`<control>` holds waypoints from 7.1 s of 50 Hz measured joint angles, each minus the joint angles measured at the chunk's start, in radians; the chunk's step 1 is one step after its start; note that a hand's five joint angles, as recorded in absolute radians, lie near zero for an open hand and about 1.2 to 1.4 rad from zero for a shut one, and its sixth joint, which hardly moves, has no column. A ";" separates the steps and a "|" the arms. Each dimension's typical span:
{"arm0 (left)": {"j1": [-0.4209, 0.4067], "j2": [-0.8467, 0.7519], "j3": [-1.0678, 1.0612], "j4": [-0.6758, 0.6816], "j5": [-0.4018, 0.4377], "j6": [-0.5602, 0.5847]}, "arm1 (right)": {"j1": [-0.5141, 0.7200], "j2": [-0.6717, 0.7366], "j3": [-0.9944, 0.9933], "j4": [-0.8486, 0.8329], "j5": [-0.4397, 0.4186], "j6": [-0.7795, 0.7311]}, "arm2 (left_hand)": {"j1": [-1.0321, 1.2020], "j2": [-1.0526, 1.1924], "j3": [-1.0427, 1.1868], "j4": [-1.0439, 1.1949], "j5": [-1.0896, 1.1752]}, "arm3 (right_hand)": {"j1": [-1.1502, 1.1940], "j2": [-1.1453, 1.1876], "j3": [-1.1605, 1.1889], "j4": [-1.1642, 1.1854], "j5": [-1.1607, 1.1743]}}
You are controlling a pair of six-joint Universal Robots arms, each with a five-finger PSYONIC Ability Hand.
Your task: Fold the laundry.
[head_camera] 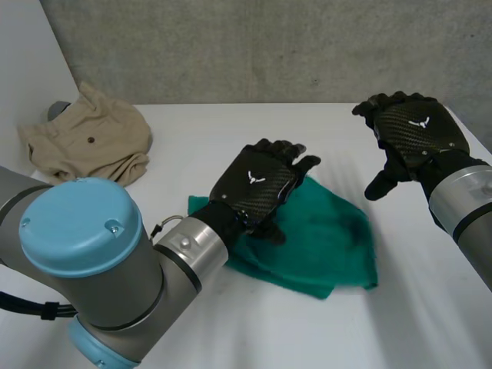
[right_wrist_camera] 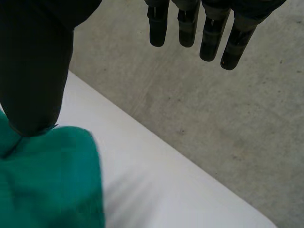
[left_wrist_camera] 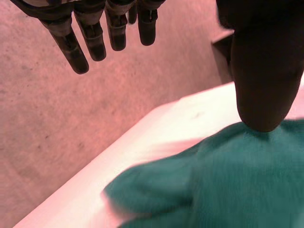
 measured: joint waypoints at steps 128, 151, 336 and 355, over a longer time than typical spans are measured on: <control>0.225 0.054 -0.095 -0.183 -0.196 0.319 | 0.090 0.380 -0.227 0.144 0.032 -0.105 | 0.949 0.995 0.985 1.000 0.722 | 0.005 0.000 -0.002 0.001 0.003; 0.089 0.297 -0.050 -0.204 -0.262 0.310 | 0.314 0.587 -0.374 0.047 0.087 0.491 | 0.949 0.995 0.985 1.003 0.723 | 0.005 0.000 -0.002 0.001 0.003; 0.439 0.326 -0.165 -0.395 -0.161 0.282 | -0.026 0.181 -0.404 0.650 0.153 -0.760 | 0.930 0.992 0.978 0.999 0.714 | 0.797 0.954 0.978 0.961 0.937; 0.406 -0.172 0.631 -0.278 -0.346 0.363 | 0.021 0.606 -1.041 0.180 0.310 -0.742 | 0.930 0.992 0.983 1.000 0.714 | 0.797 0.954 0.978 0.961 0.937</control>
